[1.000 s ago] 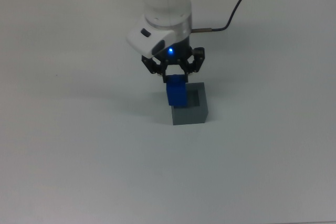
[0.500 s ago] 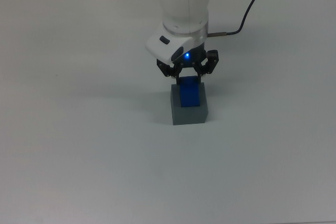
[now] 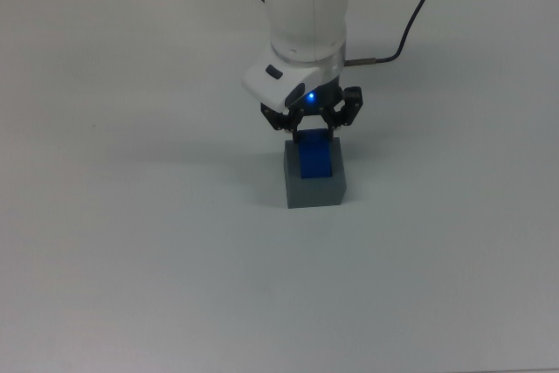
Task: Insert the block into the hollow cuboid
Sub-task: 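Open the gripper to release the blue block inside the cube, then raise the open gripper up away from the grey cube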
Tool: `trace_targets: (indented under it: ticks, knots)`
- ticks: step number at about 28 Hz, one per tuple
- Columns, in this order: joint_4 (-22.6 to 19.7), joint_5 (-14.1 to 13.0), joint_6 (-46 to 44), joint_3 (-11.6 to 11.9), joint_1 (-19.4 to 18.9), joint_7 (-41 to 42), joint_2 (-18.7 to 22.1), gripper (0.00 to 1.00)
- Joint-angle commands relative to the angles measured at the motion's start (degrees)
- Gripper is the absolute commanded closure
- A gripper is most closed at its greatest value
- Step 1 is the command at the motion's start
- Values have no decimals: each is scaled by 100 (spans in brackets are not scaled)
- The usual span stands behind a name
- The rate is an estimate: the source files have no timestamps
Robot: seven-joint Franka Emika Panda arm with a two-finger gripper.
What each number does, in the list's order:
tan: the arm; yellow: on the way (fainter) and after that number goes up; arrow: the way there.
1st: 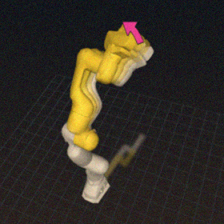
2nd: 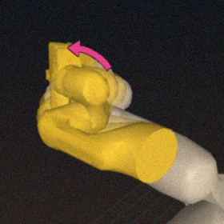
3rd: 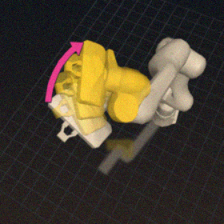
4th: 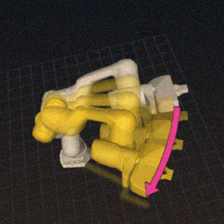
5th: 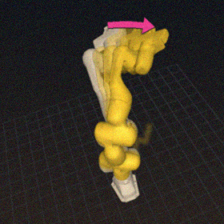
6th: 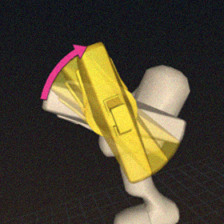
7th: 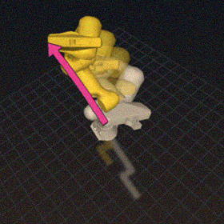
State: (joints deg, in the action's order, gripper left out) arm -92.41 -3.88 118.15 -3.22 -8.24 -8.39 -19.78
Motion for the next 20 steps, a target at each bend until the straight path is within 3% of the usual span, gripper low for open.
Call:
trace_targets:
  ticks: [1, 2, 3, 4, 5, 6, 18, 20]
  knots:
    - [48, 72, -117, 31, -37, -49, -26, 94]
    - [48, 72, -117, 23, -37, -49, -26, 86]
    - [48, 81, -117, 23, -37, -57, -26, 48]
    - [48, 98, -117, 23, -37, -84, -26, 24]
    - [56, 116, -117, 23, -37, -92, -26, 7]
    - [65, 125, -125, 23, -37, -93, -26, 0]
    - [179, 142, -187, 110, -20, -58, 176, 0]
    - [223, 343, -422, 145, 33, -14, 229, 0]
